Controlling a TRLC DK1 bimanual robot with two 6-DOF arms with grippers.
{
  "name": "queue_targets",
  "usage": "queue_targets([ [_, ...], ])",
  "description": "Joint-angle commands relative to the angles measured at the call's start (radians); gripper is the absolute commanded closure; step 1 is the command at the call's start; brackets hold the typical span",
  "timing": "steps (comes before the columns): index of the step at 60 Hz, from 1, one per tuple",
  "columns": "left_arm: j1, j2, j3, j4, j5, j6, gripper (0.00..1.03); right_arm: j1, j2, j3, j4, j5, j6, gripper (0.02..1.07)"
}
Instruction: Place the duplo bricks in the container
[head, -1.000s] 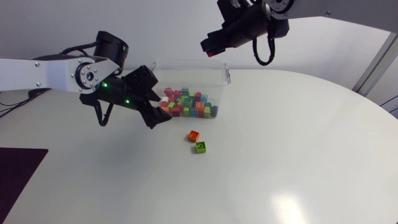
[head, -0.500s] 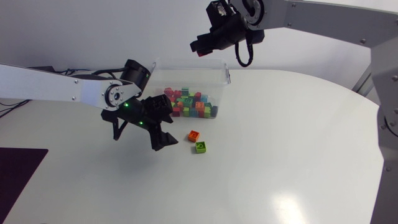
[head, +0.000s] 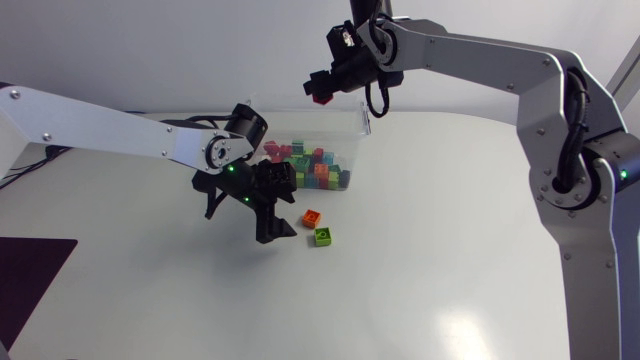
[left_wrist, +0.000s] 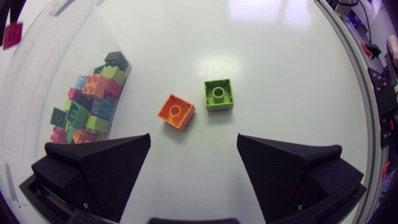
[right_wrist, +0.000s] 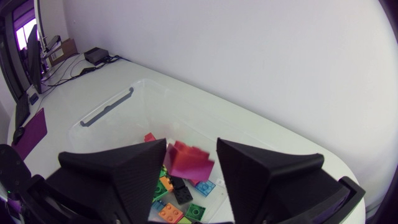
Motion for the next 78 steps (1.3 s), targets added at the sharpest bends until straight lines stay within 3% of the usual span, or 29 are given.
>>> queue_targets([
  [1,-0.011,0.031,0.044,-0.025,0.001,0.09,0.07,-0.003,0.028,0.035,-0.014,0.0,0.025,0.07],
  [14,-0.017,0.094,0.149,-0.12,-0.022,0.178,0.07,0.009,-0.084,-0.108,0.006,-0.003,0.013,0.07],
  [31,-0.035,0.212,0.285,-0.235,-0.047,0.247,0.09,0.01,-0.334,-0.467,0.103,-0.013,-0.011,0.07],
  [57,-0.068,0.317,0.423,-0.299,-0.086,0.281,0.12,-0.002,-0.619,-0.86,0.166,-0.055,-0.027,0.07],
  [73,-0.08,0.381,0.526,-0.379,-0.096,0.287,0.18,-0.002,-0.767,-1.053,0.176,-0.066,-0.038,0.07],
  [78,-0.083,0.404,0.564,-0.41,-0.096,0.287,0.28,-0.002,-0.804,-1.107,0.181,-0.069,-0.039,0.07],
])
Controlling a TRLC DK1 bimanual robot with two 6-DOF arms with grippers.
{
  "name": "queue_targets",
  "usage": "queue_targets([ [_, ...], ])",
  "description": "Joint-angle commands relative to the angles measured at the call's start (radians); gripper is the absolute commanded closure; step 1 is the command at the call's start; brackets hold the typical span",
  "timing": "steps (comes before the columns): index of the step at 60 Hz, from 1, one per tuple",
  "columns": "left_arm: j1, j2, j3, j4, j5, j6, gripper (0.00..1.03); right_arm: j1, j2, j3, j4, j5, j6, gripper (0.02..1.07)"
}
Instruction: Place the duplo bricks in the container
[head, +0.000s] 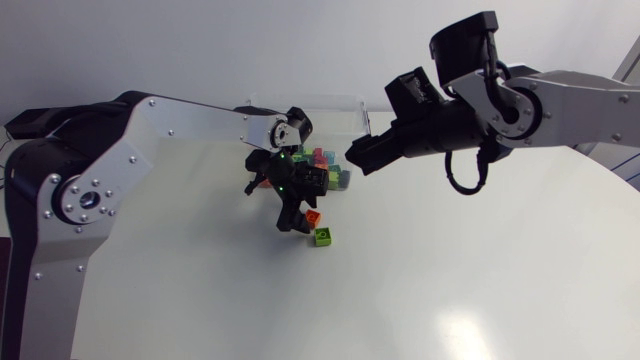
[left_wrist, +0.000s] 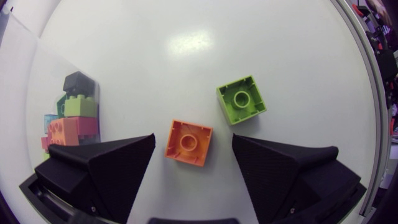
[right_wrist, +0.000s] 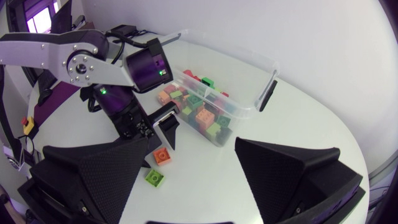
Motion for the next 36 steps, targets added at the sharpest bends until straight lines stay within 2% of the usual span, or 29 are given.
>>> queue_targets([
  [1,-0.009,0.043,0.054,-0.035,-0.004,0.033,0.3,-0.007,-0.04,-0.066,0.011,-0.01,-0.012,0.07],
  [8,-0.014,0.069,0.077,-0.068,-0.012,0.033,0.49,-0.006,-0.09,-0.11,0.011,-0.013,-0.005,0.07],
  [9,-0.014,0.069,0.077,-0.068,-0.012,0.033,0.5,-0.004,-0.097,-0.117,0.008,-0.012,-0.004,0.07],
  [12,-0.014,0.078,0.081,-0.084,-0.014,0.035,0.64,0.002,-0.113,-0.129,-0.004,-0.012,-0.001,0.07],
  [15,-0.012,0.078,0.078,-0.088,-0.015,0.033,0.7,0.008,-0.127,-0.144,-0.007,-0.012,0.011,0.07],
  [22,-0.006,0.069,0.069,-0.118,-0.031,0.03,0.74,0.034,-0.138,-0.163,-0.039,0.007,0.037,0.07],
  [36,0.024,-0.024,-0.012,-0.124,-0.031,-0.019,0.75,0.106,-0.081,-0.127,-0.147,0.085,0.094,0.07],
])
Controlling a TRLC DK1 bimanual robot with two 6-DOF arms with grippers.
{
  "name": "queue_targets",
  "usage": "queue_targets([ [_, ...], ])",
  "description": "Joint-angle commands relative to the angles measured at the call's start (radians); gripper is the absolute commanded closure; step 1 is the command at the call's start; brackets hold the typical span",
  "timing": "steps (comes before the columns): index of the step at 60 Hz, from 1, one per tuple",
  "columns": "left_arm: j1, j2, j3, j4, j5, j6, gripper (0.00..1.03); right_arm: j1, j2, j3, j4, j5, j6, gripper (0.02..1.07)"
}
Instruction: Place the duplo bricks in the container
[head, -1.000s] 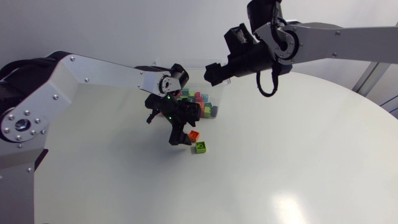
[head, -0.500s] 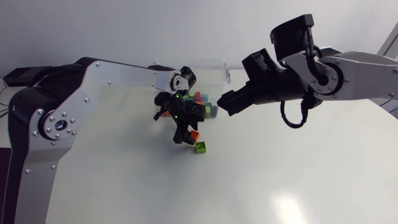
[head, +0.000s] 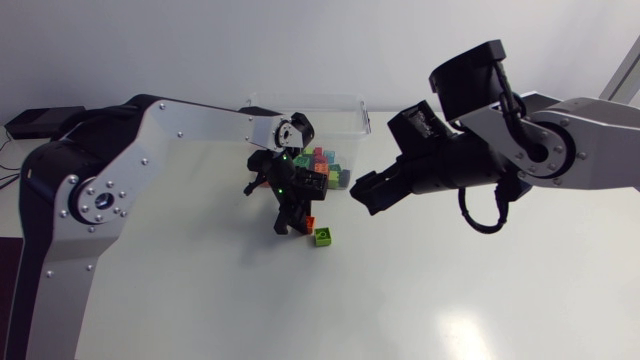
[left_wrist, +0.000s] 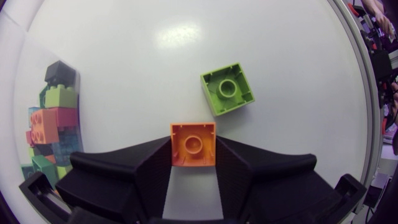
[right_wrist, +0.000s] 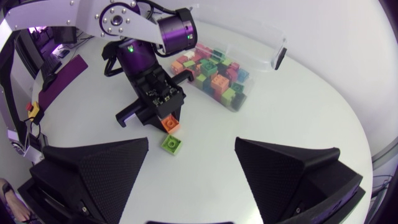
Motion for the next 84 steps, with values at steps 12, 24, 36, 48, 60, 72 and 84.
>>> queue_targets([
  [12,0.055,-0.197,-0.138,-0.017,0.021,-0.107,0.74,0.077,0.153,0.064,-0.104,0.052,0.106,0.07],
  [24,0.104,-0.385,-0.238,0.032,0.063,-0.238,0.74,0.135,0.308,0.167,-0.177,0.071,0.13,0.07],
  [36,0.15,-0.528,-0.305,0.138,0.092,-0.388,0.74,0.143,0.474,0.308,-0.269,0.073,0.167,0.07],
  [48,0.208,-0.609,-0.309,0.262,0.101,-0.571,0.75,0.167,0.616,0.437,-0.345,0.091,0.201,0.09],
  [60,0.259,-0.625,-0.29,0.433,0.1,-0.749,0.75,0.173,0.713,0.535,-0.416,0.11,0.227,0.12],
  [72,0.283,-0.634,-0.278,0.566,0.049,-0.894,0.75,0.167,0.765,0.606,-0.454,0.111,0.245,0.18],
  [84,0.291,-0.634,-0.284,0.675,-0.038,-1.006,0.75,0.173,0.811,0.667,-0.494,0.119,0.261,0.32],
])
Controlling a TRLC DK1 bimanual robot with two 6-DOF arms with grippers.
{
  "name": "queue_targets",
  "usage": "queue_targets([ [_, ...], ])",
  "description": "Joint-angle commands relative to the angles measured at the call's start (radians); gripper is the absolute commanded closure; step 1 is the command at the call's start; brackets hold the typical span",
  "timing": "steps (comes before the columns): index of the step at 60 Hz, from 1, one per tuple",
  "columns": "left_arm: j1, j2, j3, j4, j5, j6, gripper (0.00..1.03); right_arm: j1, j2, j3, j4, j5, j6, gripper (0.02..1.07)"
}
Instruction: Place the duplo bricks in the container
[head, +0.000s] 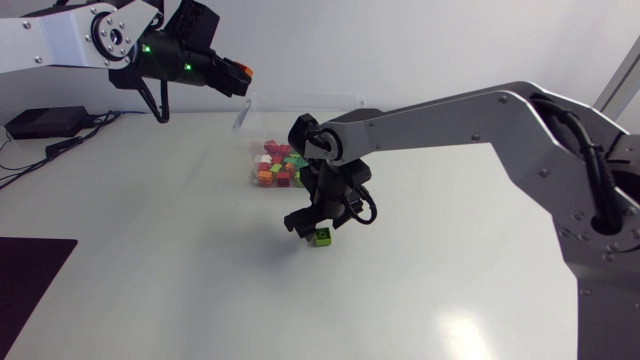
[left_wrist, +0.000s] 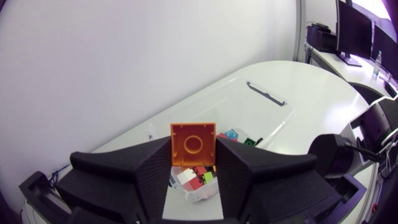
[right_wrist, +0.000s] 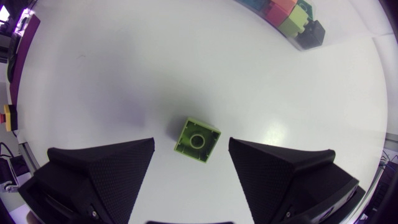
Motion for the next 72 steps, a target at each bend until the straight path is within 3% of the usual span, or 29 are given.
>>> queue_targets([
  [1,0.011,-0.025,0.003,0.041,-0.032,-0.082,0.75,0.005,0.043,0.033,-0.027,0.011,0.042,0.33],
  [12,0.012,-0.021,-0.007,0.133,-0.127,-0.164,0.75,0.006,0.071,0.044,-0.038,0.019,0.052,0.48],
  [23,0.012,-0.015,-0.013,0.222,-0.197,-0.213,0.75,0.013,0.092,0.069,-0.053,0.019,0.053,0.5],
  [25,0.009,-0.007,-0.004,0.227,-0.21,-0.22,0.75,0.014,0.098,0.075,-0.053,0.019,0.052,0.59],
  [34,0.0,0.022,0.024,0.25,-0.243,-0.231,0.75,0.014,0.121,0.096,-0.056,0.02,0.047,0.81],
  [49,-0.026,0.154,0.19,0.227,-0.274,-0.239,0.74,-0.009,0.052,0.05,-0.047,0.026,0.039,0.82],
  [60,-0.054,0.334,0.407,0.133,-0.279,-0.246,0.74,-0.053,-0.069,-0.043,-0.009,0.026,0.024,0.82],
  [72,-0.062,0.475,0.536,0.099,-0.285,-0.248,0.74,-0.084,-0.183,-0.126,0.027,0.026,0.018,0.82],
])
